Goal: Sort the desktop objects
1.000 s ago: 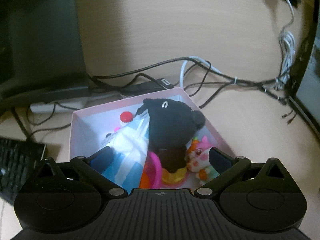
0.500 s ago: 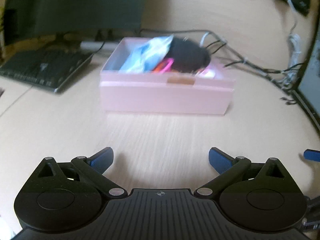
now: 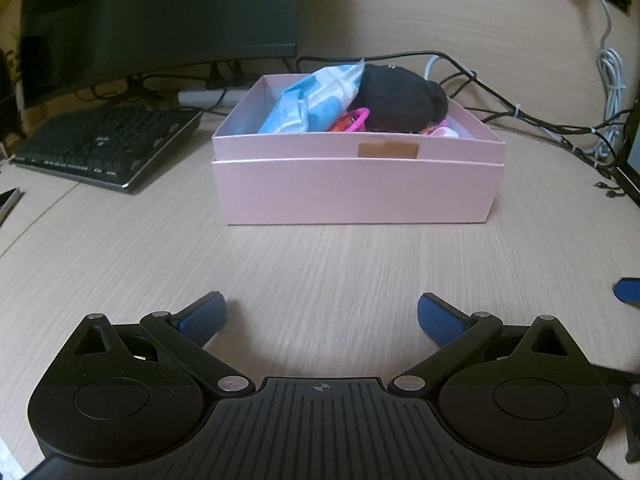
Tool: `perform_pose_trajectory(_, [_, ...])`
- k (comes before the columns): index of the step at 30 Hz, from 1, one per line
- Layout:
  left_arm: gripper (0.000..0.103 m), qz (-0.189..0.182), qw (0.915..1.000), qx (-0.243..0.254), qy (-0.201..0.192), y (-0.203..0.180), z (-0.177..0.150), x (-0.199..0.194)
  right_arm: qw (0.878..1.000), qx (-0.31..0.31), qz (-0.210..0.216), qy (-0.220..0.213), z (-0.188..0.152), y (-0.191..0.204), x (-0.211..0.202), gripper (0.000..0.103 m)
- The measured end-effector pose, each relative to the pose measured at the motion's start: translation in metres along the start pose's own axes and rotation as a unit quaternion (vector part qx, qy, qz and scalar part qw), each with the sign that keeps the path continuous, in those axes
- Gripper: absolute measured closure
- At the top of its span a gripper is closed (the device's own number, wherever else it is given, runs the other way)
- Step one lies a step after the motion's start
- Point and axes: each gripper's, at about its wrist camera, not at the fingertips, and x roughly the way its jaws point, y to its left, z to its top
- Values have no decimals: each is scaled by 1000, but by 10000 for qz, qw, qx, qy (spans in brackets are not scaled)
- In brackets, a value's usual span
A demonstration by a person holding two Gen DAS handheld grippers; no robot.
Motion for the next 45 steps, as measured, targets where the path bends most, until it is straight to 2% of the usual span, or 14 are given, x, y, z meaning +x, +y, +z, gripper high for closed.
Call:
perform_pose_trajectory(6, [0,15,10000,-11,-10,0,0,1,9998,123,-135,0,6,-1,8,0])
perform_pose_trajectory(45, [0,-79,9999,95,18,1,1,1,9998,117,-132,0,6,-1,7,0])
